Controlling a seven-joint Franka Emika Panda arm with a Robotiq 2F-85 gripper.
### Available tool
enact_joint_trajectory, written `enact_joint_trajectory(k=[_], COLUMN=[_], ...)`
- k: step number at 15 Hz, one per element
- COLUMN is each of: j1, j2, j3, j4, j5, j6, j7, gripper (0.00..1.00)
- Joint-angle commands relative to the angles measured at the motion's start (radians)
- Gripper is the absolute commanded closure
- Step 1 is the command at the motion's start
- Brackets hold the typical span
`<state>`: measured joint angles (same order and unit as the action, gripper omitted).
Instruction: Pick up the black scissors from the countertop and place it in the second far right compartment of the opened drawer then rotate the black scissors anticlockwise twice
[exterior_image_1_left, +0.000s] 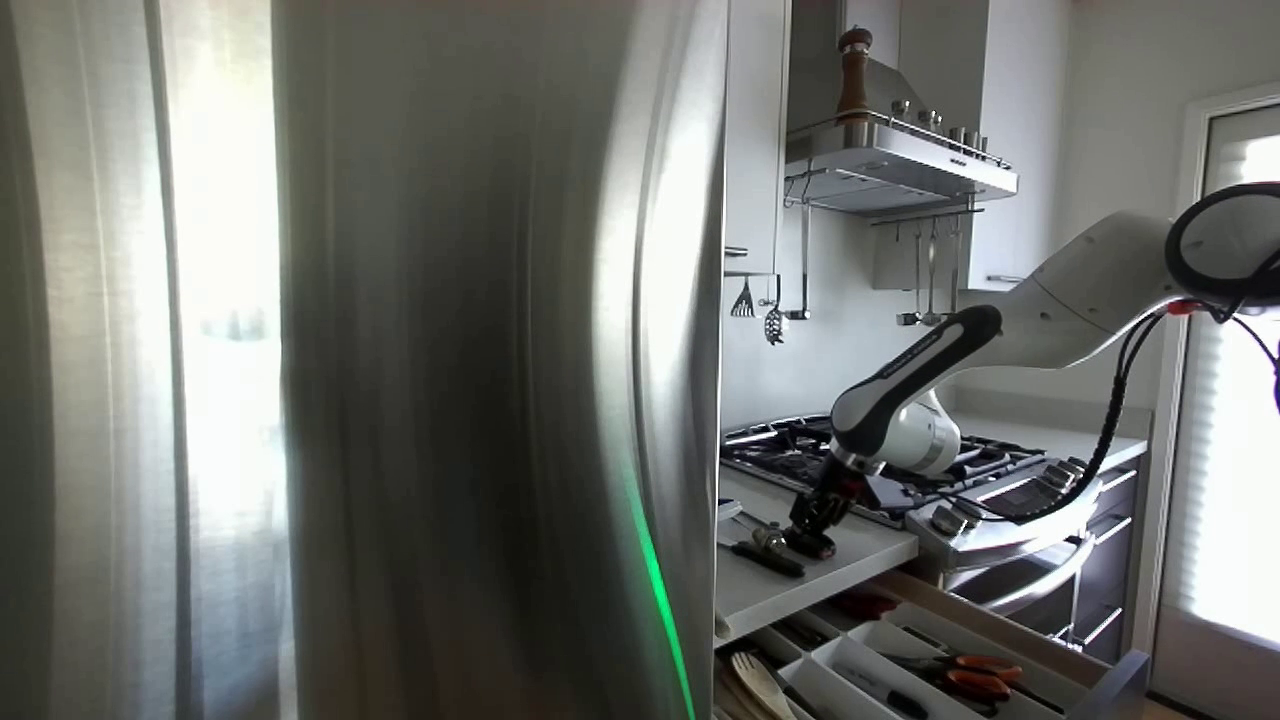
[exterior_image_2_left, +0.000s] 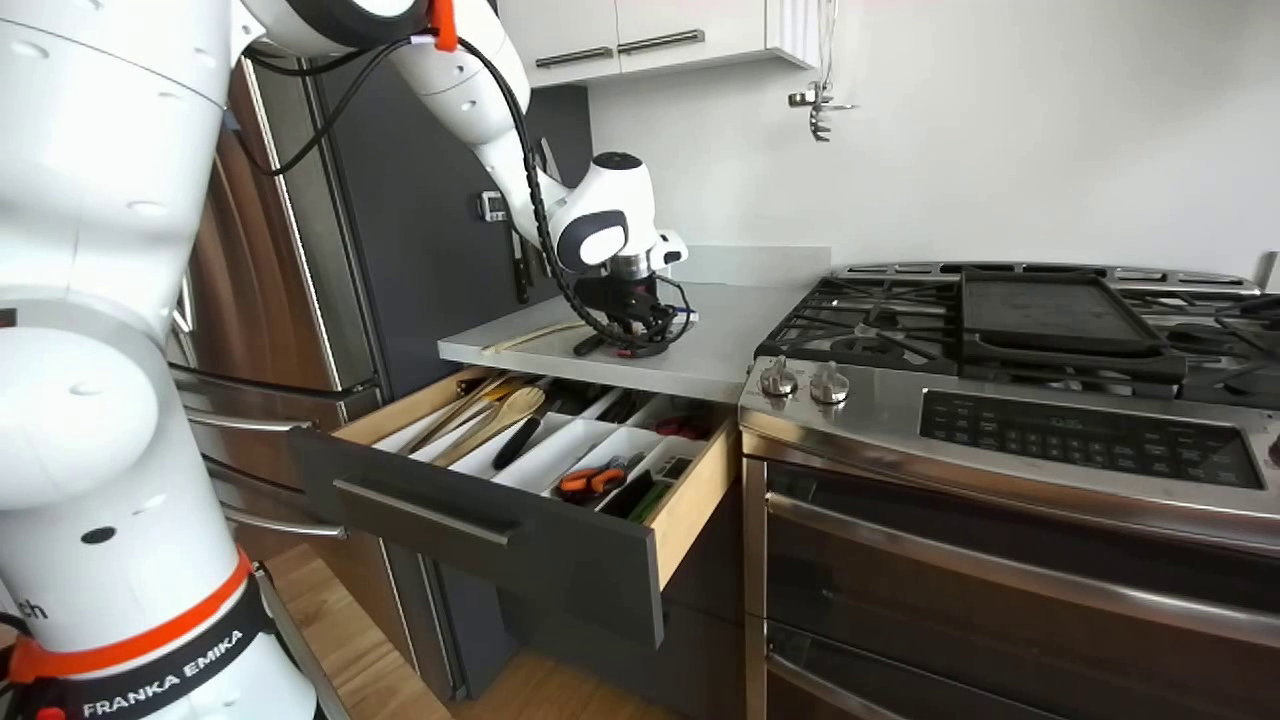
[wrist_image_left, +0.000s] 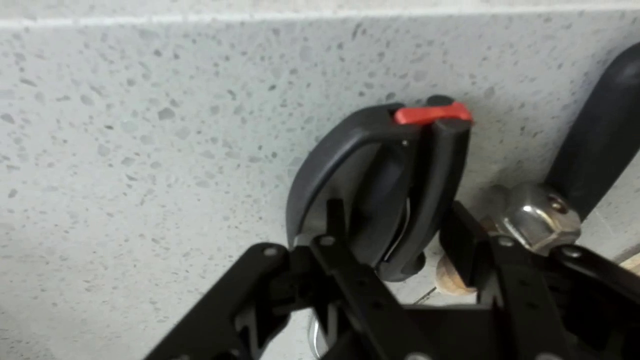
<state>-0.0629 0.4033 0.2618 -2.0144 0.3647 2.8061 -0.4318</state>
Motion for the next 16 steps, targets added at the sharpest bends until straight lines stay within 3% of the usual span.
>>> enact_joint_trajectory(k=[1, 2, 3, 4, 11, 16], j1=[-0.016, -0.014, -0.014, -0.016, -0.052, -0.081], j2=[0.014, 0.013, 0.011, 0.007, -0.086, -0.200], j3=[0.011, 0.009, 0.008, 0.010, 0.032, 0.025], j4=[0.001, 0.000, -0.001, 0.000, -0.015, -0.040], j5=[-0.032, -0.037, -0.041, -0.043, 0.021, 0.166], j6=[-0.005, -0.008, -0.009, -0.021, -0.097, -0.250], j7=[0.003, 0.005, 0.005, 0.006, 0.011, -0.032], gripper=[0.50, 0.54, 0.75, 0.77, 0.79, 0.79])
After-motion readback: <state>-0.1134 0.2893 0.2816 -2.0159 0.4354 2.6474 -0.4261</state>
